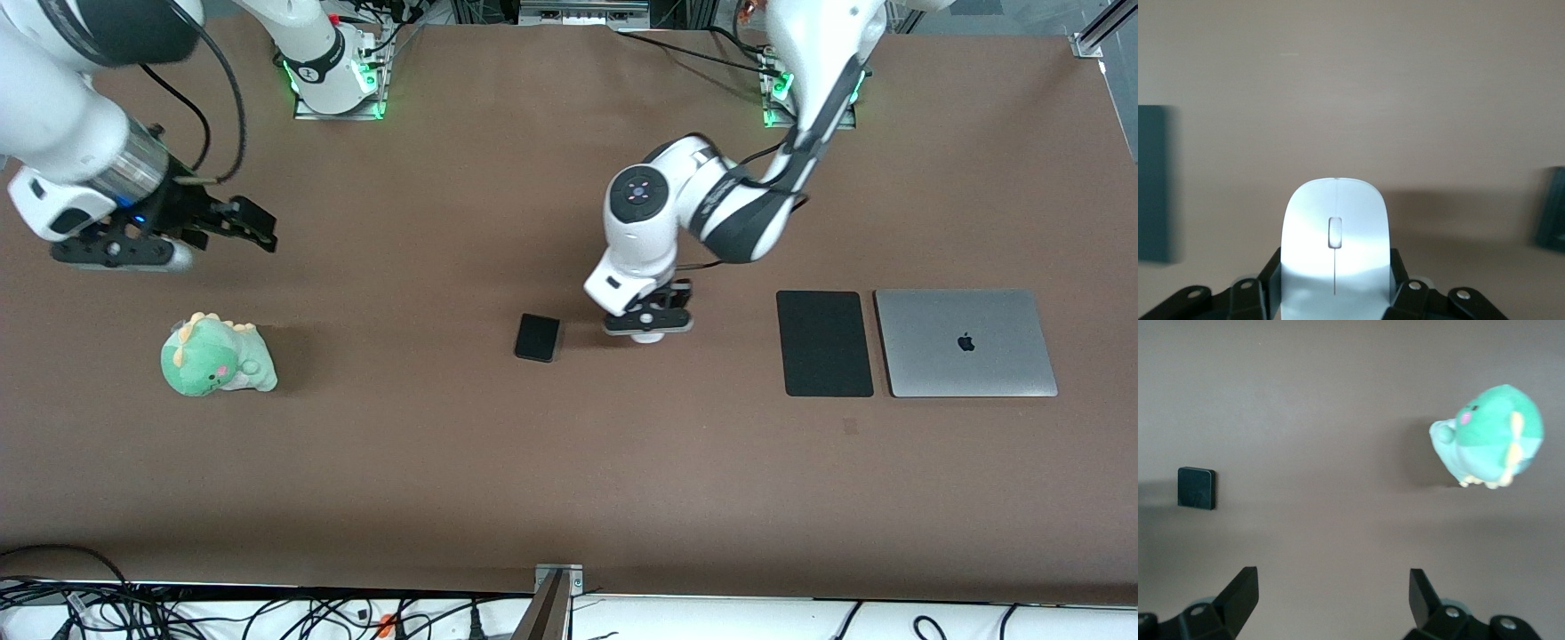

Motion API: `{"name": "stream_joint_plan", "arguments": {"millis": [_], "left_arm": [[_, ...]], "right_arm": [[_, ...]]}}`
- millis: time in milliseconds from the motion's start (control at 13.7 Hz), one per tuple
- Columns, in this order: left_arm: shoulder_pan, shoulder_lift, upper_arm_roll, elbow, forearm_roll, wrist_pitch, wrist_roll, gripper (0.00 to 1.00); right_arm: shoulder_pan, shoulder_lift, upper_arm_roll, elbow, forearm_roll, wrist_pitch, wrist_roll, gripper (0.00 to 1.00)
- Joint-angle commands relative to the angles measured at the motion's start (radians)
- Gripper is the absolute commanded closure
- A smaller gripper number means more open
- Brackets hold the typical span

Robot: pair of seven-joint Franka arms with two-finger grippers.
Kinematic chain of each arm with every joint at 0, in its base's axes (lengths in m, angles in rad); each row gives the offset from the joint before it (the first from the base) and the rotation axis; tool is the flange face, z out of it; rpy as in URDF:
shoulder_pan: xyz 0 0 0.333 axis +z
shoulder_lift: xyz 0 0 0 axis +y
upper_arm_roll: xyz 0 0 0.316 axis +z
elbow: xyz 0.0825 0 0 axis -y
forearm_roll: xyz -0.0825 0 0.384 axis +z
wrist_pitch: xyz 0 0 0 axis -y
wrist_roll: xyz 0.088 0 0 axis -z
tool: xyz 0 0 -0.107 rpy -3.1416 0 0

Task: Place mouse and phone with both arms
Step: 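Carry the mouse to the pad while the right gripper reaches the phone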

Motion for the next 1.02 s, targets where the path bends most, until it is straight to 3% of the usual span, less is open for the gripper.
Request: {"name": "stream_joint_plan", "arguments": {"millis": [0,291,364,583,801,947], "left_arm": [[0.128,-0.024,-0.012,0.019,0.014,-0.178,0.167,0.74],[0.371,-0.031,-0.017,0.005,-0.015,-0.201,0.526,0.74],[0.428,-0.024,-0.016,-0.004,-0.082,-0.177,0.597,0.73],[0.553,-0.029,-0.026,-0.128,-0.196,-0.013,0.729,0.72],[0.571,-0.057,-0.025,-0.326,-0.196,0.275,0.731,0.72],[0.575,-0.057,-0.025,-0.409,-0.185,0.424,0.734,0.72]], "right_arm": [[0.083,0.099,0.001,0.031,-0.013,0.083,0.123,0.00],[0.216,0.241,0.000,0.056,-0.018,0.227,0.326,0.00],[0.250,0.292,0.000,0.086,-0.022,0.253,0.379,0.00],[0.335,0.439,0.000,0.185,-0.096,0.272,0.560,0.00],[0.402,0.545,0.000,0.244,-0.101,0.341,0.657,0.00],[0.436,0.602,-0.002,0.244,-0.102,0.429,0.715,0.00]]}}
